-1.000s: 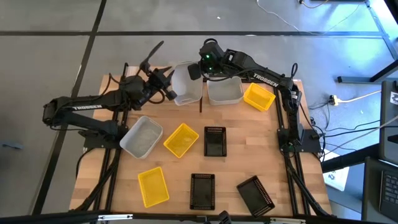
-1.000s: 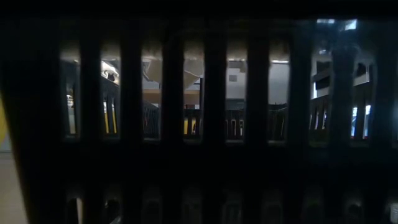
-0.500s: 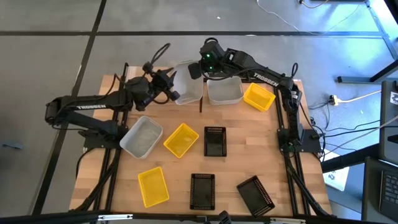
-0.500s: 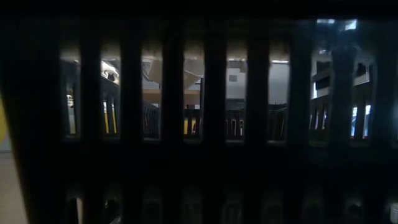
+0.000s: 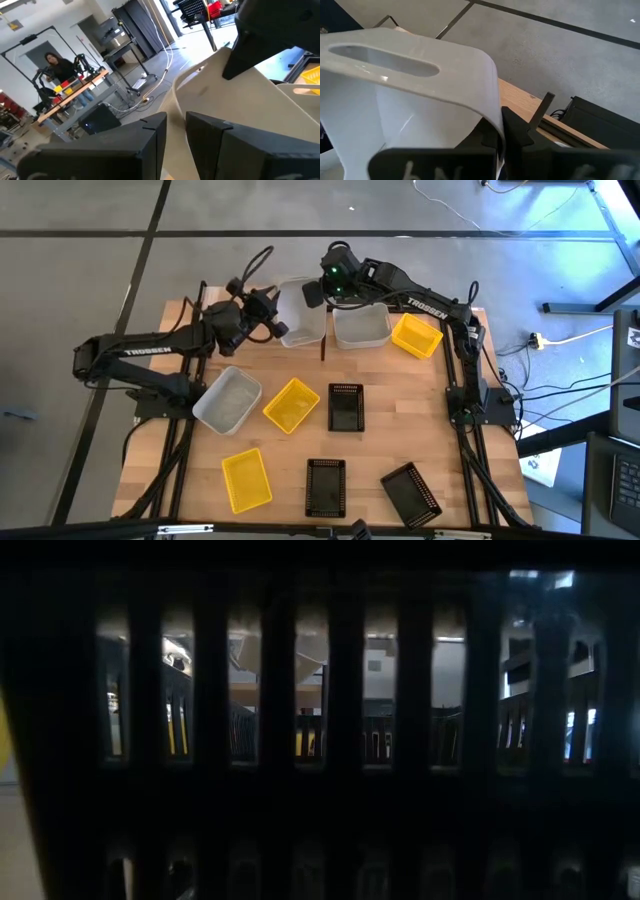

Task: Stack baskets on shelf by color
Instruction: Put the bottom right gray bin on the shelf

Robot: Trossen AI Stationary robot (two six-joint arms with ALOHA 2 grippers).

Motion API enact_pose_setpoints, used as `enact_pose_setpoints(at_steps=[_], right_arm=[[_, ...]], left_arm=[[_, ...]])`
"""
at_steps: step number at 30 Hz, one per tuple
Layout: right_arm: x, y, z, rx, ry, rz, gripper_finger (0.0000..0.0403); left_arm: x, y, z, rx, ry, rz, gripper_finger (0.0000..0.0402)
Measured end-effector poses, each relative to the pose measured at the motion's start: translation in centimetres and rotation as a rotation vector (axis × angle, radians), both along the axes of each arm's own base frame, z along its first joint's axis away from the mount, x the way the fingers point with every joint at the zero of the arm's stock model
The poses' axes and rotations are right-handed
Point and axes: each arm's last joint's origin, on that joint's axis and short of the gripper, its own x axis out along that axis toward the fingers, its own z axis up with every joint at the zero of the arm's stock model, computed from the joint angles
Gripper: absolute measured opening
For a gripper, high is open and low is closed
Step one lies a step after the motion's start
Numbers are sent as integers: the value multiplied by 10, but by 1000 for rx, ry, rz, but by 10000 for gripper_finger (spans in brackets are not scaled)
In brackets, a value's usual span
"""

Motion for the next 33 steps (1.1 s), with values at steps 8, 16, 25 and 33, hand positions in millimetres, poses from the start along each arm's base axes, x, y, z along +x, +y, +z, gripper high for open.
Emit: enact_pose_setpoints(at_steps=[8, 16, 25, 33], right_arm=[[1, 1, 0, -5, 5, 0, 1], [1, 3, 0, -16, 12, 8, 2], [1, 3, 0, -17, 14, 10, 1], [1, 4, -1, -10, 23, 14, 2]], left_arm=[[5, 2, -4, -4, 15, 6, 66], [7, 8, -8, -5, 33, 54, 66], [7, 8, -9, -6, 34, 53, 60], [7, 9, -9, -9, 28, 65, 6]])
